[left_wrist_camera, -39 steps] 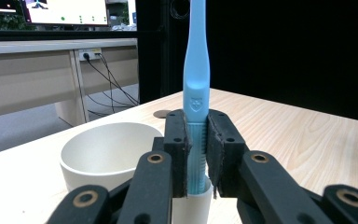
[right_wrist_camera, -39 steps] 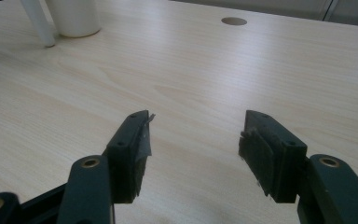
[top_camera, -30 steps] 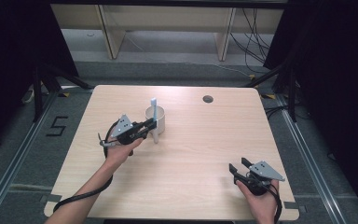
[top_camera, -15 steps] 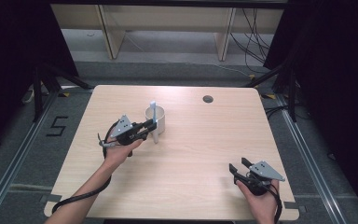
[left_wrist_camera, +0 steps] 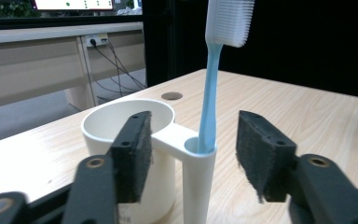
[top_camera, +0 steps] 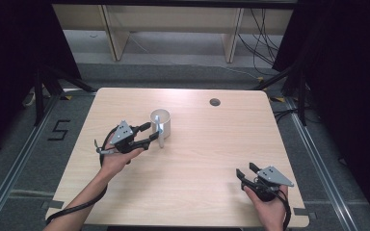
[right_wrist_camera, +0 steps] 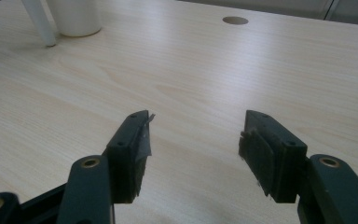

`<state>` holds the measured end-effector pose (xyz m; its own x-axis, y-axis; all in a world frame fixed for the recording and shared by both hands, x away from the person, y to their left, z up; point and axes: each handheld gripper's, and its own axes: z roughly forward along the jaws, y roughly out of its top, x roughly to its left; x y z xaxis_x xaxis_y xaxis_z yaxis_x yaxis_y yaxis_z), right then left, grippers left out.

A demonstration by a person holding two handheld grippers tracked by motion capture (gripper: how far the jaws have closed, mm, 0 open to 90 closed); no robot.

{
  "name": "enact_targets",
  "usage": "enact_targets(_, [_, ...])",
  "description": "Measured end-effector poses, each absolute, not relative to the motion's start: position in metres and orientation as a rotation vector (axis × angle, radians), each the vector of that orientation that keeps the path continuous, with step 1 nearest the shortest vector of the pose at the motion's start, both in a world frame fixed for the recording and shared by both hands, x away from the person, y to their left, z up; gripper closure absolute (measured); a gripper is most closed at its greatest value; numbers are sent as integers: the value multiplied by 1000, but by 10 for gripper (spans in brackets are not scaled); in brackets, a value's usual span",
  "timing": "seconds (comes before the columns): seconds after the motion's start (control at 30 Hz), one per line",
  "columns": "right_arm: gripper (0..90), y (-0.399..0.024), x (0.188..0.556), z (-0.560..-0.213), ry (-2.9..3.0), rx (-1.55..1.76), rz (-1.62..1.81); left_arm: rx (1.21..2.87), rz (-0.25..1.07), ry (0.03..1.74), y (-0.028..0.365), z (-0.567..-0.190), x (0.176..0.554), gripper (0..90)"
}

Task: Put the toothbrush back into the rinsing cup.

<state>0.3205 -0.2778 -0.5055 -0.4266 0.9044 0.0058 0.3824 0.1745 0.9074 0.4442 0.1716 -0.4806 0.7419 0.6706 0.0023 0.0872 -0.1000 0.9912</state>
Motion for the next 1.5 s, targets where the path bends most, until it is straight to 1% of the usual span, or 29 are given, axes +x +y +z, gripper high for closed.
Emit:
enact_targets(0.03, [426, -277, 321, -506, 1899, 1216, 1239, 1631, 547, 627, 173, -480, 442, 405])
enact_targets(0.13, [426, -277, 321, -506, 1899, 1218, 1239, 1634, 549, 622, 176, -480, 440, 372])
enact_targets(0.43, [427, -278, 321, -506, 1902, 1214, 1215, 1655, 538, 665, 188, -478, 430, 337])
enact_targets(0.77, [426, -277, 320, -506, 1910, 1224, 1225, 1658, 560, 684, 205, -476, 417, 330])
enact_targets(0.83, [426, -277, 320, -506, 1910, 1224, 1225, 1633, 586, 682, 210, -476, 413, 334])
enact_targets(1.0, [426, -277, 320, -506, 1904, 1222, 1228, 1620, 598, 699, 219, -474, 408, 335])
enact_targets(1.5, [425, -276, 320, -506, 1911, 1229, 1225, 1611, 628, 737, 244, -490, 387, 334])
